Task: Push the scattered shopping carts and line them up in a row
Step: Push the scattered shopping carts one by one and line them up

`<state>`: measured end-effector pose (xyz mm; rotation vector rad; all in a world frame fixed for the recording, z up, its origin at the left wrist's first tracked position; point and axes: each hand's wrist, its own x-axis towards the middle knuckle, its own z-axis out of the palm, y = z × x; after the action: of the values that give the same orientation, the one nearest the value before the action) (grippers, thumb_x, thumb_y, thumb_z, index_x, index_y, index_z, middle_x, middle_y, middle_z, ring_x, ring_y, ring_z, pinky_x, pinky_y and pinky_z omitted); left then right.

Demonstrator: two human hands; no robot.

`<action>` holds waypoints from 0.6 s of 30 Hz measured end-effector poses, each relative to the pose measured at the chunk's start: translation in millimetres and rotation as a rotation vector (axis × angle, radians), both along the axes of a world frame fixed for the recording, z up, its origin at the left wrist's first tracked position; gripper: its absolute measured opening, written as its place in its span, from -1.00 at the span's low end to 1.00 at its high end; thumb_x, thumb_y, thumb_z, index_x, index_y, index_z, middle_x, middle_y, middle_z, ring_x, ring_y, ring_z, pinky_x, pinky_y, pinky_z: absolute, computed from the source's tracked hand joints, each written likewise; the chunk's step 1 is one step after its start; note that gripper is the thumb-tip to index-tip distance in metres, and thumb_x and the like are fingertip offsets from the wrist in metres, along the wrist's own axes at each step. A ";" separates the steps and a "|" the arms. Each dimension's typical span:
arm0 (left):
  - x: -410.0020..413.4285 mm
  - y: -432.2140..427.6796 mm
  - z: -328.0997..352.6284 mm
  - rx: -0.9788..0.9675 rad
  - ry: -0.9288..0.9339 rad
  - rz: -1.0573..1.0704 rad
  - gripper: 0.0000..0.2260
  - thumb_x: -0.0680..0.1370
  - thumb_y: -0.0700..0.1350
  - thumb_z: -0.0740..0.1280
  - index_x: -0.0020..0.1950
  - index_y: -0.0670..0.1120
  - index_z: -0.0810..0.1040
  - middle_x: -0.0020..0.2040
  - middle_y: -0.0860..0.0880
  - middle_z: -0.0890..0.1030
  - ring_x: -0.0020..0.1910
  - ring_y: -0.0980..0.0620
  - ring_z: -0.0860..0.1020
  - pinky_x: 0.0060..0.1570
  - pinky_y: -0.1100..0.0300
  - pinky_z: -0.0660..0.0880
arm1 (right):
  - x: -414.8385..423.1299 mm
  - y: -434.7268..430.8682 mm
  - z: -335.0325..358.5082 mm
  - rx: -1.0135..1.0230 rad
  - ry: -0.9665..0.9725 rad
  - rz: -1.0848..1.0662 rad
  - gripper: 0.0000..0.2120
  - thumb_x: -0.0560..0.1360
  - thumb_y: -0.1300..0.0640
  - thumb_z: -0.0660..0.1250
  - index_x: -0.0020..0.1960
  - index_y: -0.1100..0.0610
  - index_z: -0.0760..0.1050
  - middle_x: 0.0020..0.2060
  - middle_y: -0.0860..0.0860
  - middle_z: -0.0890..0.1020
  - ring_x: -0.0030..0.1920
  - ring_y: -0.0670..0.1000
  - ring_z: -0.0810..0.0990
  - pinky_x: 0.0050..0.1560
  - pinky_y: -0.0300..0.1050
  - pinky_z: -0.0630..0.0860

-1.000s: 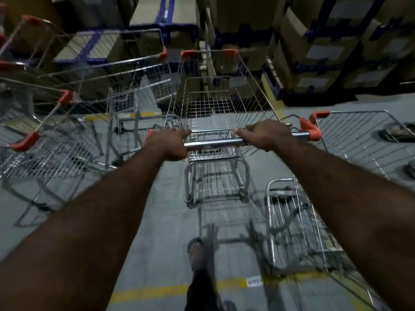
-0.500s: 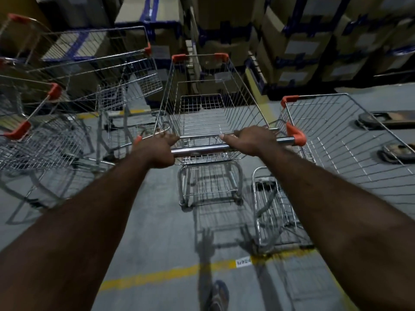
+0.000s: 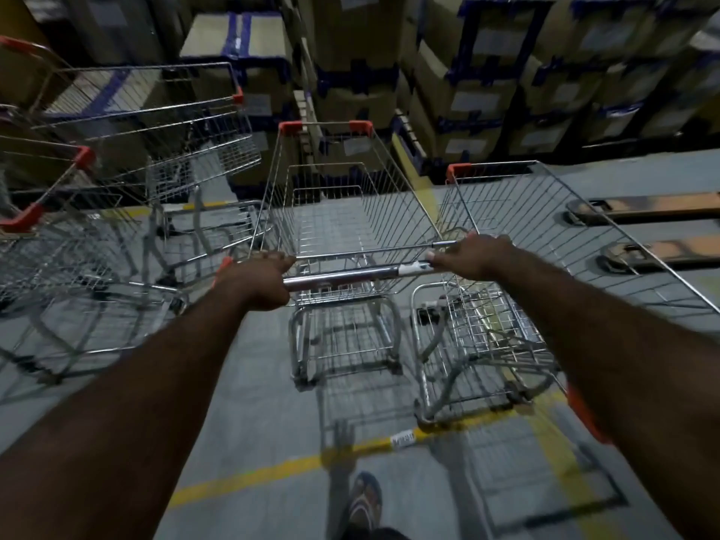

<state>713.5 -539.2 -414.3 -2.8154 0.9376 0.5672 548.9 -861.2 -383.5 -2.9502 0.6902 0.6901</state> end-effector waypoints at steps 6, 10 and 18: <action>-31.8 26.6 -8.8 0.014 -0.036 0.004 -0.23 0.48 0.12 0.28 0.63 0.20 0.01 0.66 0.13 0.02 0.62 0.02 0.04 0.45 -0.38 0.01 | -63.7 23.4 0.1 0.064 -0.140 0.061 -0.39 0.54 -0.34 0.28 0.42 0.04 0.45 0.46 0.16 0.39 0.46 0.16 0.31 0.42 0.17 0.30; -52.9 41.8 -13.4 -0.009 -0.086 0.015 -0.27 0.47 0.14 0.28 0.61 0.22 0.09 0.64 0.10 0.13 0.59 -0.01 0.17 0.44 -0.35 0.10 | -92.0 28.2 -2.2 0.108 -0.222 -0.005 -0.52 0.55 -0.09 0.41 0.41 0.04 0.45 0.57 0.12 0.26 0.50 0.15 0.28 0.44 0.10 0.30; -123.0 62.6 -17.9 -0.111 -0.412 0.117 -0.55 0.48 -0.03 0.31 0.39 0.03 0.44 0.32 -0.08 0.55 0.32 -0.16 0.48 0.33 -0.25 0.33 | -130.2 54.4 -19.1 0.057 -0.300 -0.033 -0.44 0.55 0.08 0.43 0.49 0.08 0.35 0.61 0.11 0.16 0.61 0.17 0.05 0.54 0.19 0.15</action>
<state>590.5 -476.6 -432.2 -2.9280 0.7459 -0.0624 418.7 -806.8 -402.6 -2.8916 0.6768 0.2506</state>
